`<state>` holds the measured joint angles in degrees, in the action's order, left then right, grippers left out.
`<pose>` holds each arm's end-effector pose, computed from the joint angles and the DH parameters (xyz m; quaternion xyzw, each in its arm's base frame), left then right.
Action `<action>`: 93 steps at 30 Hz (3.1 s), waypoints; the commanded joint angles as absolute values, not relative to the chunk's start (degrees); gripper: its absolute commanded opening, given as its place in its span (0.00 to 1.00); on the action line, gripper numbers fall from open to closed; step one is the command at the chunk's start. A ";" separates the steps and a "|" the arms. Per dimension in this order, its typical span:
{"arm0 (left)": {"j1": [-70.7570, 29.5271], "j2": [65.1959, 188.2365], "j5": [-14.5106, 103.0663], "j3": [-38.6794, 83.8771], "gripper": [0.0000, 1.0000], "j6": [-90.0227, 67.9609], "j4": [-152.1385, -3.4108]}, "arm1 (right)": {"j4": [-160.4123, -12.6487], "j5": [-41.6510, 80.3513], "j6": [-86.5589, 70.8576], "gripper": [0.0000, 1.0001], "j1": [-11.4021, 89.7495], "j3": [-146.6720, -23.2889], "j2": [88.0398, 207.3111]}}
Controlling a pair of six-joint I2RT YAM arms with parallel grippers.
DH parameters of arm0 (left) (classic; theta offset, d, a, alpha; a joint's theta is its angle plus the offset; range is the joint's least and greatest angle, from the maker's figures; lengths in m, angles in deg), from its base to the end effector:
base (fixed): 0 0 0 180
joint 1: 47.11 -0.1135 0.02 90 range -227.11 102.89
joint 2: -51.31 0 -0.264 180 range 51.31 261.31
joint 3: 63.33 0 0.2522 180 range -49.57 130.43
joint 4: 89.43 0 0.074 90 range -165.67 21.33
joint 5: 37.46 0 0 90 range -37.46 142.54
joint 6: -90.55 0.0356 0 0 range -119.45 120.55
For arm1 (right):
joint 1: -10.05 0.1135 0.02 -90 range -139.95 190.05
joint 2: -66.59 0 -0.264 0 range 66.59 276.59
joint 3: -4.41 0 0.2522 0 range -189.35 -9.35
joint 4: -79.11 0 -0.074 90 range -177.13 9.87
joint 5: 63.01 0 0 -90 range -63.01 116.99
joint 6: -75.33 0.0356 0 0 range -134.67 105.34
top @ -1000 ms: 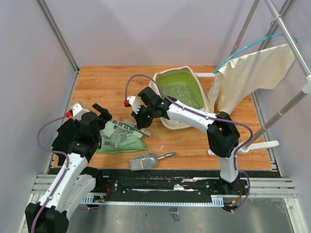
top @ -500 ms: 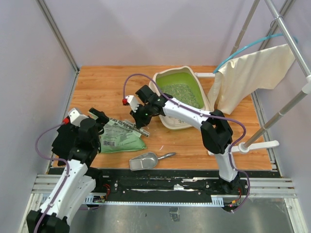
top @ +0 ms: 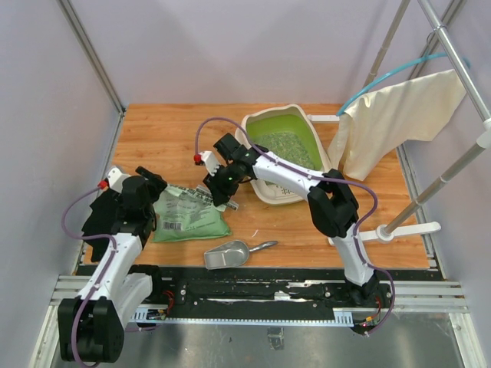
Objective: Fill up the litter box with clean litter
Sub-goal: Clamp the cat litter bag at the center of the board.
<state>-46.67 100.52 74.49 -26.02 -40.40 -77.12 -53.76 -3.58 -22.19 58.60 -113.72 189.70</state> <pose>0.1920 0.0118 0.2175 -0.3824 0.7375 -0.0389 0.5553 0.3040 0.3716 0.2301 -0.5044 0.7651 0.3433 0.2059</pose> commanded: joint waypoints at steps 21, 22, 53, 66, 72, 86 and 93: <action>-50.93 108.94 72.16 -29.96 0.93 -41.62 -89.86 | -51.84 -15.55 -17.32 0.52 53.81 -120.89 196.29; -51.53 109.37 72.06 -30.02 0.94 -42.13 -89.80 | -51.76 -15.70 -17.35 0.52 53.82 -120.95 196.45; -58.19 110.57 34.24 -36.99 0.01 -30.24 -115.29 | -50.48 -16.78 -15.47 0.44 50.64 -118.27 192.43; -58.19 100.67 32.30 -43.49 0.00 -31.11 -124.85 | -56.65 -19.44 -13.40 0.19 51.75 -106.35 183.25; -58.19 97.45 31.75 -44.29 0.00 -31.47 -124.20 | -56.71 -17.21 -13.09 0.20 53.47 -106.94 183.76; -58.19 91.55 38.14 -45.26 0.01 -33.34 -118.70 | -53.70 -9.97 -13.07 0.01 55.60 -111.54 186.98; -58.19 89.99 40.04 -45.95 0.01 -39.27 -119.88 | -54.93 -11.73 -10.39 0.01 56.97 -114.31 188.80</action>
<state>-58.25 92.28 38.12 -46.17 -34.35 -114.02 -54.83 -11.93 -12.23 55.06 -111.87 186.36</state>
